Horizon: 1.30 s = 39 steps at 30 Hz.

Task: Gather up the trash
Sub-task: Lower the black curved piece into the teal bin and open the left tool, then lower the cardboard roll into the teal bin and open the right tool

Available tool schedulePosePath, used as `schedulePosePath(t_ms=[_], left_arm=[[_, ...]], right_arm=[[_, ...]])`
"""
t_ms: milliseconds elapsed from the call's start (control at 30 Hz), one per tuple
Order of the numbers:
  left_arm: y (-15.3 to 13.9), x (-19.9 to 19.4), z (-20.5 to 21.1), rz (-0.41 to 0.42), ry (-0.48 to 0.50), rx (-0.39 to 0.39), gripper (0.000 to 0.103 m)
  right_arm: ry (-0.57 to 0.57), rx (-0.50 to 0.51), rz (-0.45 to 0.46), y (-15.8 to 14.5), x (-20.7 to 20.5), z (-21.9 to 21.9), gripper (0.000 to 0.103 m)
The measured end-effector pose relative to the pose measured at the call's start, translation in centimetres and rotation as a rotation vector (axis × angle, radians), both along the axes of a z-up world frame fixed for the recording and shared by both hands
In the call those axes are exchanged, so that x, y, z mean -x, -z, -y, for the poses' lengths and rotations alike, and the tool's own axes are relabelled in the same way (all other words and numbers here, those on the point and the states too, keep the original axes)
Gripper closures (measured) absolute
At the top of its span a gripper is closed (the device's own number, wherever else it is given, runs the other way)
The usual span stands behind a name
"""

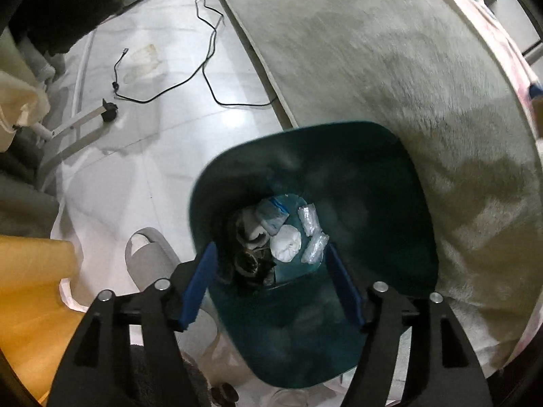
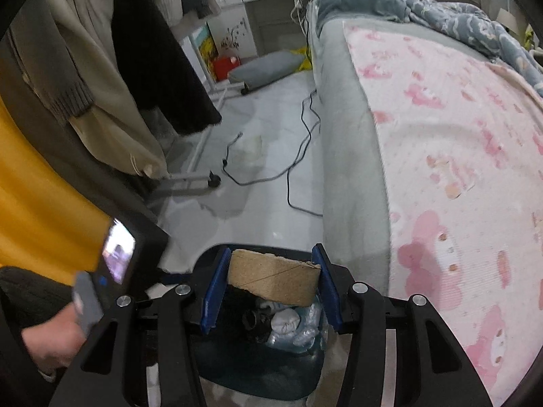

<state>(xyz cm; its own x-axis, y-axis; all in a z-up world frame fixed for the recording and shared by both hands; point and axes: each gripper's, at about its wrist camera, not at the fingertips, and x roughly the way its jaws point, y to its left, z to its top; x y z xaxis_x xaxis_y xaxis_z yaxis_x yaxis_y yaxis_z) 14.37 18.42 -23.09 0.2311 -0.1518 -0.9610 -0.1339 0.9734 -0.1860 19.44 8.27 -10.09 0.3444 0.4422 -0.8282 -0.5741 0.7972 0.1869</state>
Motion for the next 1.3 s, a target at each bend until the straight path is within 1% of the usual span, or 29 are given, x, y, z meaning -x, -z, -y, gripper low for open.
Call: schedulePosePath(t_ms=[200, 267, 367, 433, 567, 600, 700, 833, 867, 933, 967, 1000, 1033, 1067, 1100, 1133, 1200, 1300], left_arm=[[-2.1, 0.9, -1.8, 0.056, -0.032, -0.01, 0.029], [-2.7, 1.1, -2.3, 0.075, -0.034, -0.013, 0.029], [-3.9, 1.5, -2.6, 0.111, -0.029, -0.025, 0.029], [-5.4, 2.1, -2.5, 0.156, -0.017, -0.028, 0.025], [-8.4, 3.1, -1.5, 0.249, 0.033, -0.056, 0.025], [-9.6, 3.4, -1.1, 0.282, 0.042, -0.069, 0.025], [-11.9, 4.2, -0.6, 0.348, 0.034, -0.087, 0.021], [-14.7, 5.9, -0.3, 0.422, 0.014, -0.074, 0.02], [-15.4, 6.5, -0.1, 0.444, 0.017, -0.073, 0.019], [-16.8, 7.3, 0.6, 0.481, 0.021, -0.093, 0.013], [-17.5, 7.6, 0.8, 0.503, 0.024, -0.101, 0.013], [-18.8, 8.2, 1.3, 0.55, 0.028, -0.106, 0.01], [-19.2, 8.5, 1.3, 0.578, 0.024, -0.113, 0.007], [-20.0, 9.1, 1.5, 0.61, 0.016, -0.125, 0.006], [-20.5, 9.6, 1.6, 0.624, 0.009, -0.137, 0.005], [-20.9, 9.9, 1.5, 0.629, 0.004, -0.148, 0.004], [-21.8, 10.6, 1.6, 0.636, -0.016, -0.182, 0.004], [-22.7, 11.8, 1.4, 0.653, -0.035, -0.186, 0.003]], right_arm=[[-0.018, 0.073, -0.062, 3.4, -0.2, -1.0, 0.053], [-0.028, 0.112, -0.095, 5.1, 0.0, -1.5, 0.053], [-0.053, 0.155, -0.112, 6.6, 0.3, -2.2, 0.053], [-0.067, 0.171, -0.139, 7.7, 0.4, -2.7, 0.053], [-0.083, 0.19, -0.163, 8.9, 0.7, -3.0, 0.053], [-0.085, 0.196, -0.17, 9.2, 0.8, -3.0, 0.053], [-0.087, 0.203, -0.186, 9.6, 1.2, -2.9, 0.052], [-0.084, 0.198, -0.213, 10.1, 1.4, -2.9, 0.052], [-0.082, 0.205, -0.208, 10.0, 1.6, -2.9, 0.052], [-0.079, 0.208, -0.21, 9.8, 1.7, -3.0, 0.048], [-0.078, 0.209, -0.206, 9.6, 1.8, -3.1, 0.038], [-0.081, 0.211, -0.195, 9.4, 1.9, -3.3, 0.031], [-0.087, 0.213, -0.184, 9.1, 2.2, -3.4, 0.031], [-0.088, 0.211, -0.174, 8.8, 2.4, -3.4, 0.03], [-0.089, 0.209, -0.164, 8.4, 2.5, -3.3, 0.03], [-0.086, 0.206, -0.153, 8.1, 2.5, -3.3, 0.03], [-0.073, 0.188, -0.11, 6.5, 2.9, -2.9, 0.025], [-0.055, 0.147, -0.049, 3.4, 4.1, -1.9, 0.02]])
